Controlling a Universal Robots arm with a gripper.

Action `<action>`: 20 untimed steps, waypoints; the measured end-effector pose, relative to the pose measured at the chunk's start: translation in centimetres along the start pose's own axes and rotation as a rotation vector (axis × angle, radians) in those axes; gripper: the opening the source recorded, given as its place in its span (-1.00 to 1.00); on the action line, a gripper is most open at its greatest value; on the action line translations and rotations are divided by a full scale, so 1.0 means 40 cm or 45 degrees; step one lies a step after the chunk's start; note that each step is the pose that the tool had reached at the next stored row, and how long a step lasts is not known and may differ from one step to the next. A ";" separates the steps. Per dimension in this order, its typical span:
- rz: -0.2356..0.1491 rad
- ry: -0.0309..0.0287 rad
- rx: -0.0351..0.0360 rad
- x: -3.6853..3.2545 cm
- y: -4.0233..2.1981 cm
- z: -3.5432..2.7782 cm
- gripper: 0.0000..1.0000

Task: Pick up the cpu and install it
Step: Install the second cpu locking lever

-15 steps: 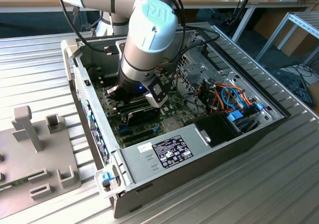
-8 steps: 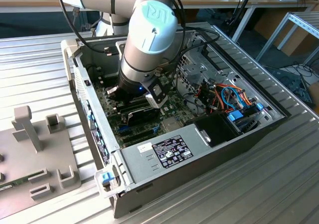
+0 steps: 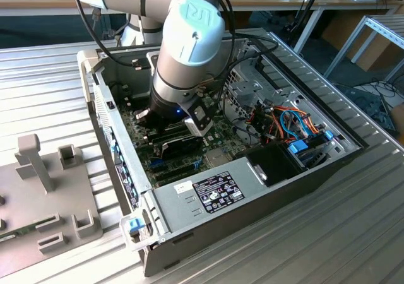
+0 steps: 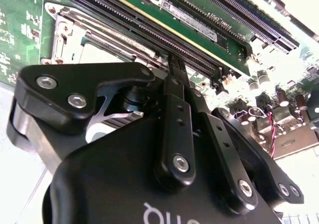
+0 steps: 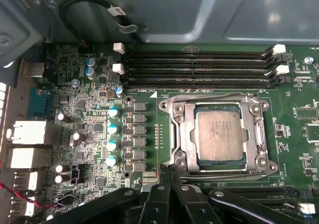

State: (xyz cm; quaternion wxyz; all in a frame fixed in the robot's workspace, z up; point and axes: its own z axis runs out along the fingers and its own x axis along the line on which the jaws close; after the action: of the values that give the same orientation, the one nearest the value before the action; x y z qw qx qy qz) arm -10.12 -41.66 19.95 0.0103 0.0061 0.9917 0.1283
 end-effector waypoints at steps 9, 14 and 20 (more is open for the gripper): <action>-0.002 -0.0007 0.0791 0.000 0.001 0.000 -0.79; -0.002 -0.0007 0.0818 0.000 0.005 -0.002 -0.79; -0.001 -0.0008 0.0827 0.000 0.013 -0.011 -0.79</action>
State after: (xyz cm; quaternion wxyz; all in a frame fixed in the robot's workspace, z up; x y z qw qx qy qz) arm -10.12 -41.26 20.51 0.0105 0.0059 0.9953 0.0961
